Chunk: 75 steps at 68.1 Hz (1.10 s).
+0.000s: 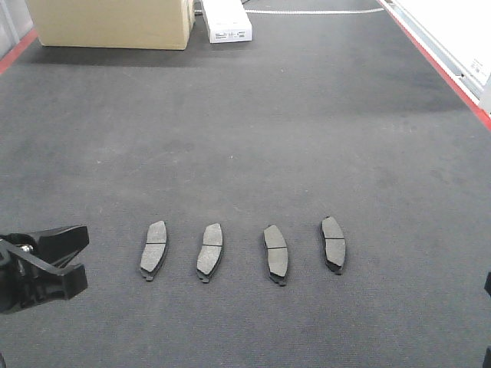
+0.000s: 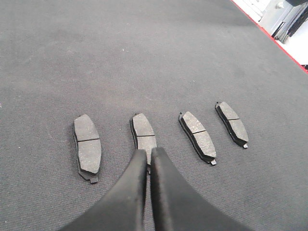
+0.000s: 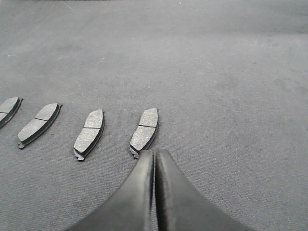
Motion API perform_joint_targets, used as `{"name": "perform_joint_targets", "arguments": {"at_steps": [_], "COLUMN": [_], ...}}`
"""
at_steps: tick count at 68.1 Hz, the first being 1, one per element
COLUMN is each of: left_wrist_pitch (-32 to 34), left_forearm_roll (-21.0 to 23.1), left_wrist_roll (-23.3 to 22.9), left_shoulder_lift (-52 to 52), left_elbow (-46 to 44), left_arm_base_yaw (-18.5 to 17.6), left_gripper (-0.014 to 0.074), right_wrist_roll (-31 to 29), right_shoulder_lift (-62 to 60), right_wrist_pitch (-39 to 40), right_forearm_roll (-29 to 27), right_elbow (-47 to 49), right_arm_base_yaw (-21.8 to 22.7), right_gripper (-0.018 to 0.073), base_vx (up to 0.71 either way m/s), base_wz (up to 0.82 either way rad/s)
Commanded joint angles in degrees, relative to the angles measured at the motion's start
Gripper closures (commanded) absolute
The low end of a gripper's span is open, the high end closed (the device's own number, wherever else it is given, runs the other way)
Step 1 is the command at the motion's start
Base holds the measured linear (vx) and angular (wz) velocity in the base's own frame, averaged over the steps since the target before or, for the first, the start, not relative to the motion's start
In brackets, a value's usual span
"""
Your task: Move and align brake pads A on conveyor
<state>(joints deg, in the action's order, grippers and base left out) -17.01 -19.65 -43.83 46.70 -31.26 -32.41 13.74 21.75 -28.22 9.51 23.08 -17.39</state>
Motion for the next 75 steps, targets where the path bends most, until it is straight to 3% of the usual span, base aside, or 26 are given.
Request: {"name": "perform_joint_targets", "arguments": {"at_steps": [1, 30, 42, 46, 57, 62, 68, 75], "left_wrist_pitch": [3.2, 3.2, 3.2, 3.3, 5.0, 5.6, 6.1, 6.2], "left_forearm_roll": [-0.5, -0.4, 1.8, 5.3, 21.0, 26.3, 30.4, 31.2], "left_wrist_roll": [-0.2, -0.2, 1.3, 5.6, 28.0, 35.8, 41.4, 42.1], "left_shoulder_lift": [-0.2, -0.2, -0.7, -1.1, -1.8, -1.8, -1.8, -1.8], "left_elbow": [-1.5, -1.5, -1.5, -1.5, -1.5, -1.5, -1.5, -1.5], "left_arm_base_yaw": [-0.2, -0.2, -0.2, -0.2, -0.2, -0.2, -0.2, -0.2], "left_gripper": [0.0603, 0.0603, 0.0603, 0.0603, 0.0603, 0.0603, 0.0603, 0.0603], "right_wrist_roll": [-0.3, -0.3, -0.3, -0.3, -0.3, -0.3, -0.3, -0.3], "right_shoulder_lift": [0.3, 0.3, 0.3, 0.3, 0.3, 0.3, 0.3, 0.3], "right_wrist_pitch": [4.2, 4.2, 4.2, 4.2, 4.1, 4.1, 4.1, 4.1], "right_forearm_roll": [0.7, 0.7, 0.7, 0.7, 0.7, 0.7, 0.7, 0.7], "right_elbow": [1.4, 1.4, 1.4, 1.4, 1.4, 1.4, 1.4, 1.4], "right_arm_base_yaw": [0.3, 0.3, 0.3, 0.3, 0.3, 0.3, 0.3, 0.3], "right_gripper": [0.0565, 0.0565, 0.0565, 0.0565, 0.0565, 0.0565, 0.0565, 0.0565], "base_vx": [0.0, 0.0, 0.0, 0.0, 0.0, 0.0, 0.0, 0.0], "base_wz": [0.0, 0.0, 0.0, 0.0, 0.0, 0.0, 0.0, 0.0]}}
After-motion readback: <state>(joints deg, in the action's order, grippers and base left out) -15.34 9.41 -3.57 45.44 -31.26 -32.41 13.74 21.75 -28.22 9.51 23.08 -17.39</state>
